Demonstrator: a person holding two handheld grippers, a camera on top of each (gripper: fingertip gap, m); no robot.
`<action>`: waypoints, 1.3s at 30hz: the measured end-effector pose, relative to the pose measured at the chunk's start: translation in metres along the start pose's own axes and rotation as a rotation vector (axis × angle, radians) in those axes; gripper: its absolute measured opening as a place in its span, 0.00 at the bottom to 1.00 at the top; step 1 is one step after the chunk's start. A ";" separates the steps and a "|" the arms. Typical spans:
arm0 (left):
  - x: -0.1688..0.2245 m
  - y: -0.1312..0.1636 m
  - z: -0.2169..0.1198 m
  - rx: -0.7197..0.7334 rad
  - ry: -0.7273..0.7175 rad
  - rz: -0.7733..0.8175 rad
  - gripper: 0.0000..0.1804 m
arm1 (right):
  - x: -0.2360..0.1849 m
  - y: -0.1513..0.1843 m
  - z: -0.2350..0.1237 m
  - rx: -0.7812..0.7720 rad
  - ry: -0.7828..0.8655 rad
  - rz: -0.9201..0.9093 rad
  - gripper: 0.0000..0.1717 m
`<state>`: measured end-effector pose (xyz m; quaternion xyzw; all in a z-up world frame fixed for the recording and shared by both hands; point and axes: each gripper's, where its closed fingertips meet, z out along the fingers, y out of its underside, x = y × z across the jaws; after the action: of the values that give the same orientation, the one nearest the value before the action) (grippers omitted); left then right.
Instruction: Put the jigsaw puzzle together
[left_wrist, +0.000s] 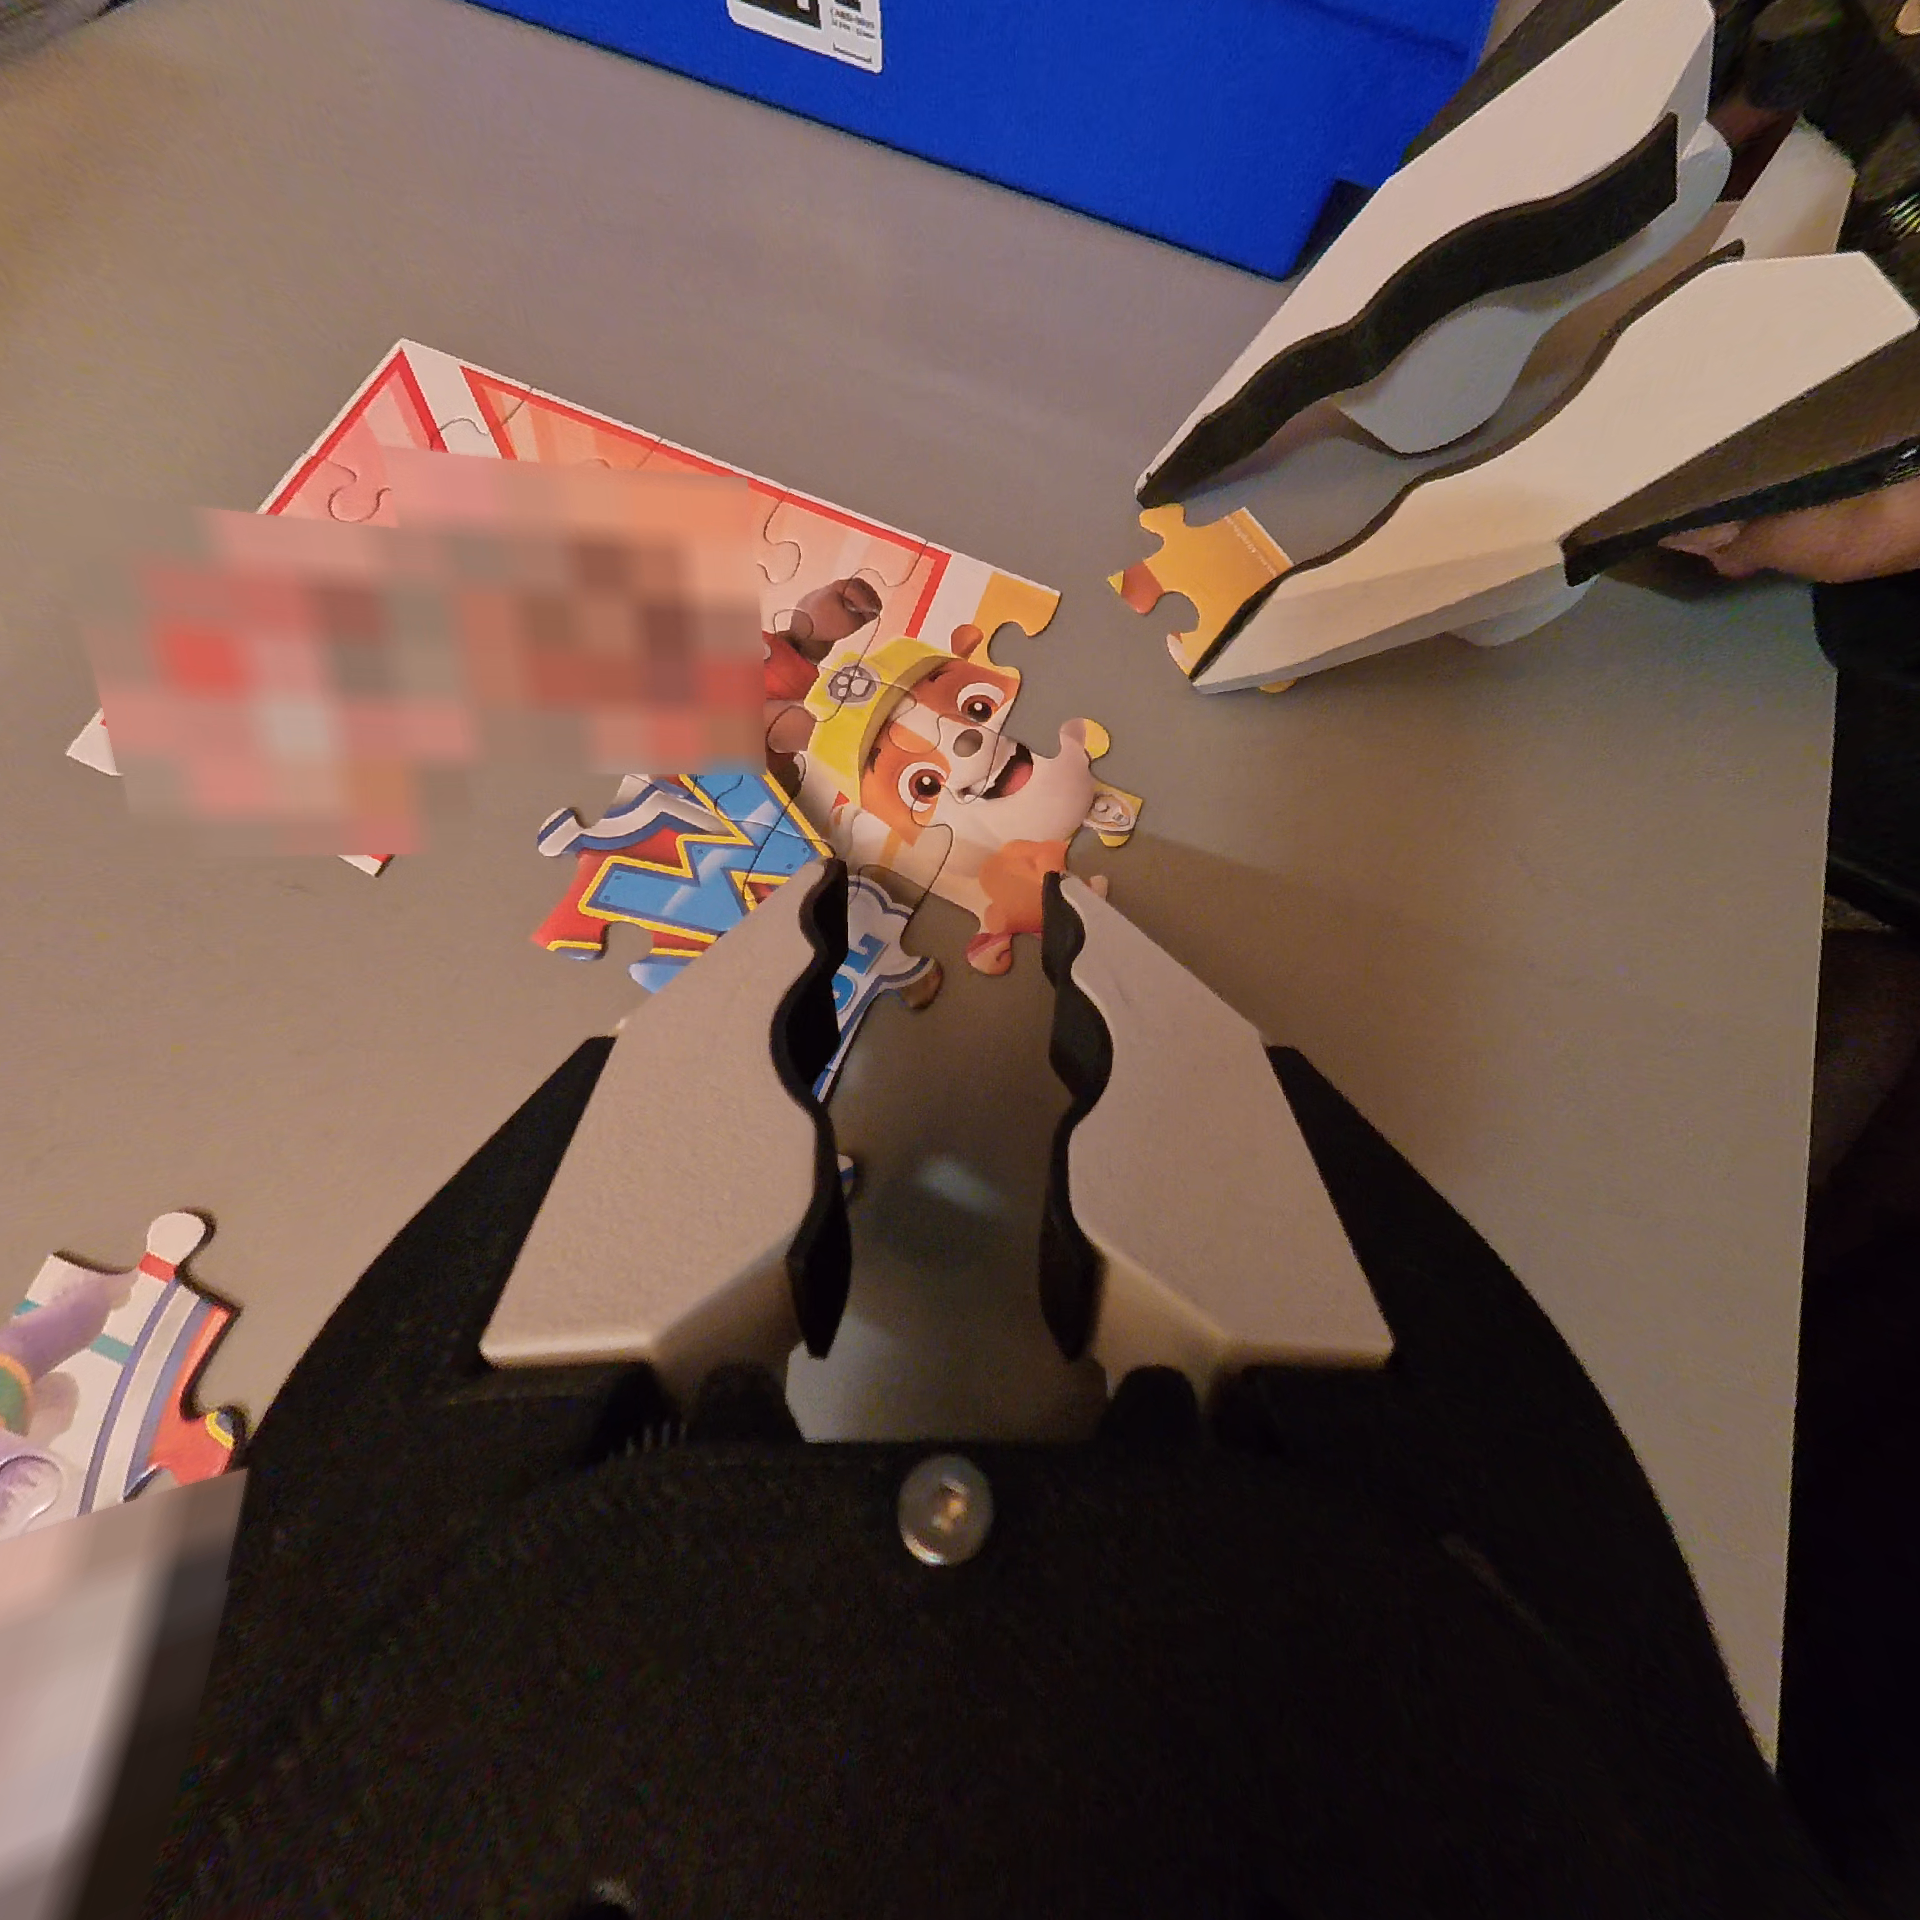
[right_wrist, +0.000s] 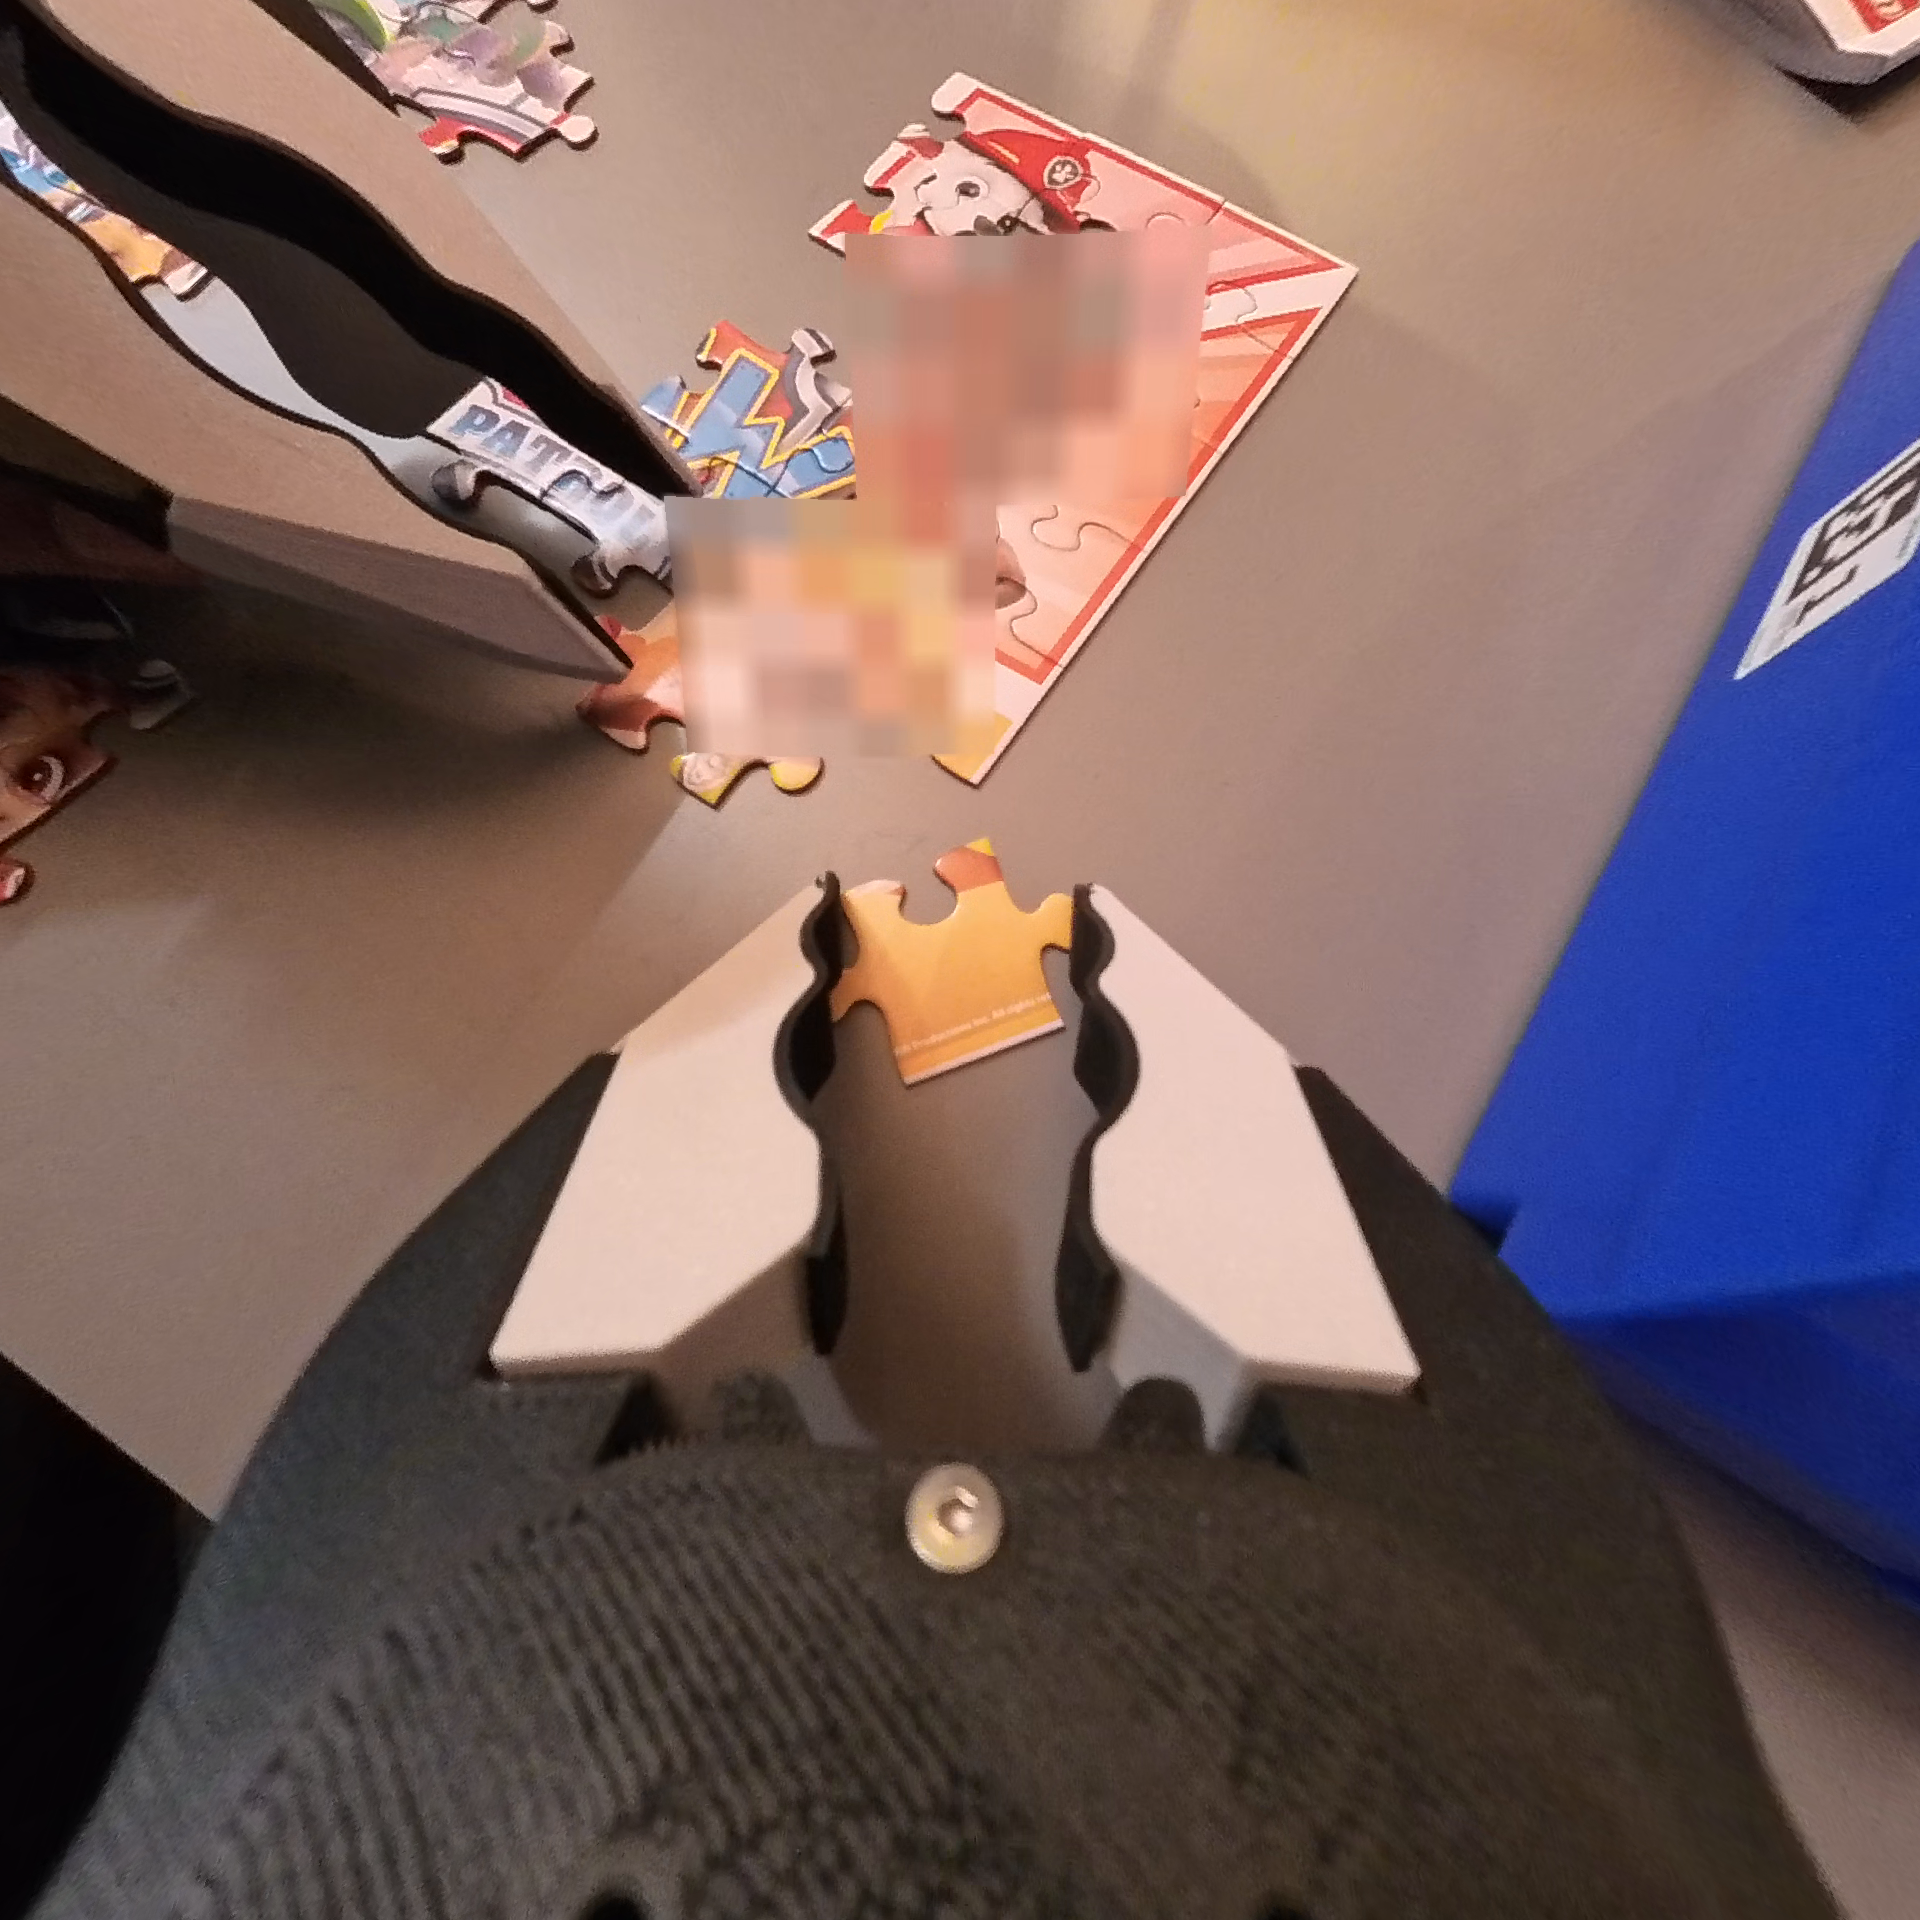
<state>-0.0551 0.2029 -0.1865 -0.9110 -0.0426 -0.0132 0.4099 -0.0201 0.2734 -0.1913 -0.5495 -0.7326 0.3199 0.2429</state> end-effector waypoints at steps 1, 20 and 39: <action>0.000 0.000 0.000 0.000 0.001 -0.002 0.19 | 0.000 0.000 0.000 0.001 -0.003 -0.001 0.25; 0.000 0.000 0.000 -0.001 0.007 -0.007 0.19 | 0.005 0.004 -0.003 -0.020 0.018 0.008 0.25; 0.000 -0.002 -0.003 0.018 0.005 -0.009 0.19 | -0.024 -0.006 -0.007 0.001 -0.077 -0.108 0.06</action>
<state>-0.0552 0.2016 -0.1834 -0.9071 -0.0461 -0.0168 0.4180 -0.0126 0.2510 -0.1823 -0.4964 -0.7698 0.3276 0.2317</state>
